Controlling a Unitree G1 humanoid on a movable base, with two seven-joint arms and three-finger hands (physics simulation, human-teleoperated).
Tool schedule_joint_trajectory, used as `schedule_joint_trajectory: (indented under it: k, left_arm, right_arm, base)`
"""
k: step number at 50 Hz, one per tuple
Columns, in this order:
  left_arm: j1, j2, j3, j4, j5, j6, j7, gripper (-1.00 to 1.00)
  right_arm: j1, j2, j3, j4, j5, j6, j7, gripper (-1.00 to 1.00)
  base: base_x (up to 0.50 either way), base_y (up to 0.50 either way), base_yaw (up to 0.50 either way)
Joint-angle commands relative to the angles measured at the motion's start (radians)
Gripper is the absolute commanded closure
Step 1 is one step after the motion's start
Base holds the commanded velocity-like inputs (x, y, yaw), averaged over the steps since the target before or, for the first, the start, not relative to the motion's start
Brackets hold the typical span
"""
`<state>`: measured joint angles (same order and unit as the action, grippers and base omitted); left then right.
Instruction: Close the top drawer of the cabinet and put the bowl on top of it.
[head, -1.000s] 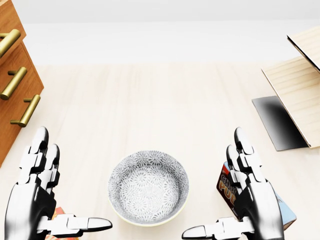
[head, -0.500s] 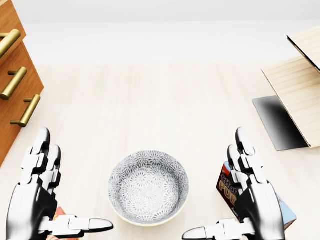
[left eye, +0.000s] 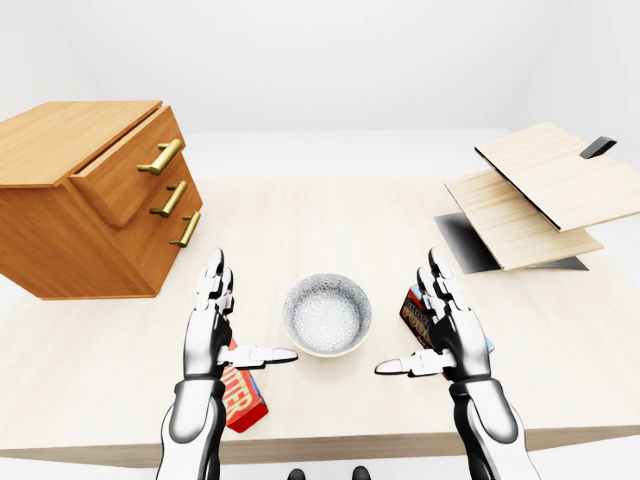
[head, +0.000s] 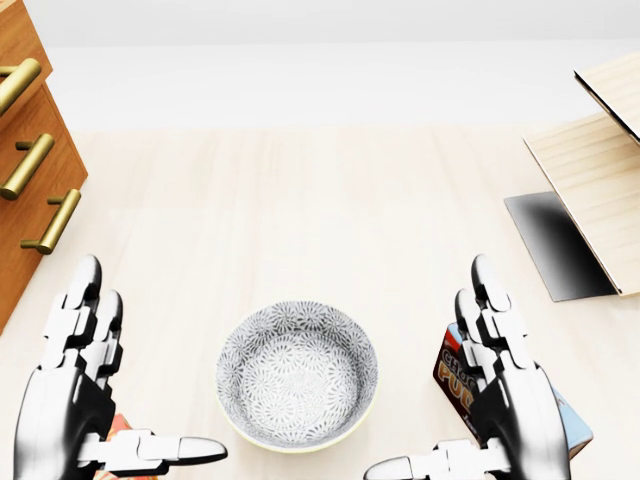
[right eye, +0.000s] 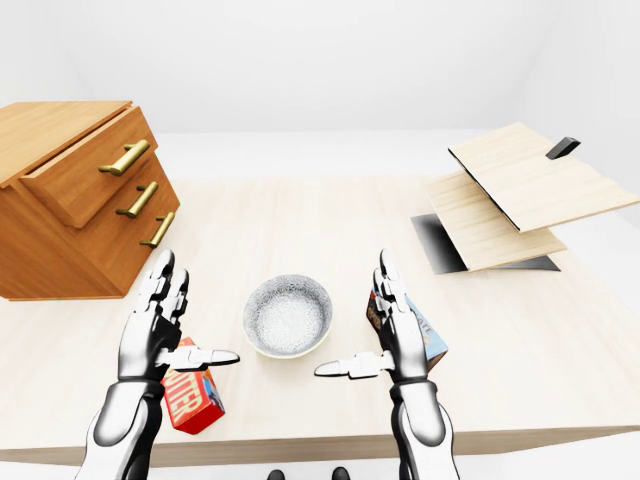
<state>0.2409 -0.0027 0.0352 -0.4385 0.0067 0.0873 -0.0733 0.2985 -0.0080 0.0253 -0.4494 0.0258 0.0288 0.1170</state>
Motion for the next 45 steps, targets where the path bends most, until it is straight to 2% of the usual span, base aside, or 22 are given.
schedule_joint_trajectory:
  k: [1,34,35,40,45]
  left_arm:
    - [-0.001,0.000,0.000,-0.003,0.001,0.000,0.000,-1.00]
    - [-0.019,0.002,0.003,0.028,0.005,0.000,0.002,-1.00]
    - [-0.299,0.051,0.082,0.197,-0.020,0.000,0.032,-1.00]
    - [-0.357,0.069,0.086,0.247,-0.027,0.000,0.043,-1.00]
    - [-0.374,0.076,0.088,0.273,-0.029,0.000,0.051,-1.00]
  right_arm:
    - [0.000,0.000,0.002,-0.001,-0.002,0.000,0.000,-1.00]
    - [-0.001,-0.001,0.007,0.007,0.000,-0.004,0.001,-1.00]
    - [0.041,-0.008,0.007,-0.054,0.037,0.000,0.033,-1.00]
    - [0.046,-0.005,0.003,-0.057,0.035,-0.010,0.034,-1.00]
    - [0.048,-0.005,-0.003,-0.064,0.043,-0.008,0.038,-1.00]
  base:
    - [0.00,0.00,0.00]
    - [0.04,0.17,0.00]
    - [0.00,0.00,0.00]
    - [0.00,0.00,0.00]
    - [0.00,0.00,0.00]
